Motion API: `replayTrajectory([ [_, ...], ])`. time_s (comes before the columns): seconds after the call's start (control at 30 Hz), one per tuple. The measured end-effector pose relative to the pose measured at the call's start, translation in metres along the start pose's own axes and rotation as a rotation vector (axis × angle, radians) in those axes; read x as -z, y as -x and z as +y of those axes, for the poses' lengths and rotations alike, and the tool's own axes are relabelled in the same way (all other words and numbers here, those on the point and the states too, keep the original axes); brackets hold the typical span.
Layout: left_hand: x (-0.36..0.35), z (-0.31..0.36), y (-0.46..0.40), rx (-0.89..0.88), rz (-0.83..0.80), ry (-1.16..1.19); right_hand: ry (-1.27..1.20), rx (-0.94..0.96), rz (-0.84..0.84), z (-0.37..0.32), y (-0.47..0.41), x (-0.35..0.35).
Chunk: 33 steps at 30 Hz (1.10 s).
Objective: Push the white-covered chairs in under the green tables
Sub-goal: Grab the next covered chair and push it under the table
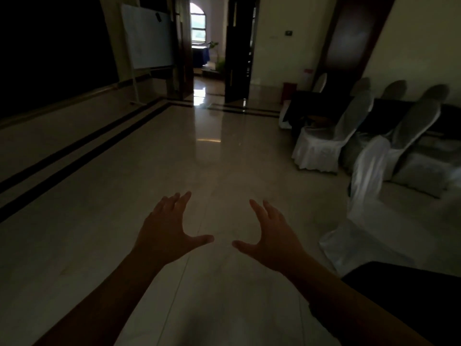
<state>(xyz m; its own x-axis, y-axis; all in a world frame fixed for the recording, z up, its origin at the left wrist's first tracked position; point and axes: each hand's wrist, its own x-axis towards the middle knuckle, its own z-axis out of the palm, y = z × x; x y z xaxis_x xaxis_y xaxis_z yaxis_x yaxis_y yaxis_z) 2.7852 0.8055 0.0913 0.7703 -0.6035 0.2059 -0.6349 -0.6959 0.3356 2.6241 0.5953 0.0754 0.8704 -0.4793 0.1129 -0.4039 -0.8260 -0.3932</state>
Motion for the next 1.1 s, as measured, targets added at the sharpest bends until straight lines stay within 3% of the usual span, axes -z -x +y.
replayTrajectory([
  [0.23, -0.026, -0.007, -0.225, -0.266, -0.069, 0.028, 0.036, -0.213, 0.109, 0.019, -0.159, 0.01],
  [0.53, -0.103, 0.068, -0.456, -0.536, -0.161, 0.161, 0.026, -0.486, 0.225, 0.125, -0.321, 0.021],
  [0.87, -0.232, 0.213, -0.749, -0.655, -0.267, 0.163, 0.043, -0.67, 0.269, 0.322, -0.55, 0.063],
  [1.1, -0.315, 0.325, -0.899, -0.798, -0.328, 0.202, 0.081, -0.792, 0.328, 0.439, -0.644, 0.115],
])
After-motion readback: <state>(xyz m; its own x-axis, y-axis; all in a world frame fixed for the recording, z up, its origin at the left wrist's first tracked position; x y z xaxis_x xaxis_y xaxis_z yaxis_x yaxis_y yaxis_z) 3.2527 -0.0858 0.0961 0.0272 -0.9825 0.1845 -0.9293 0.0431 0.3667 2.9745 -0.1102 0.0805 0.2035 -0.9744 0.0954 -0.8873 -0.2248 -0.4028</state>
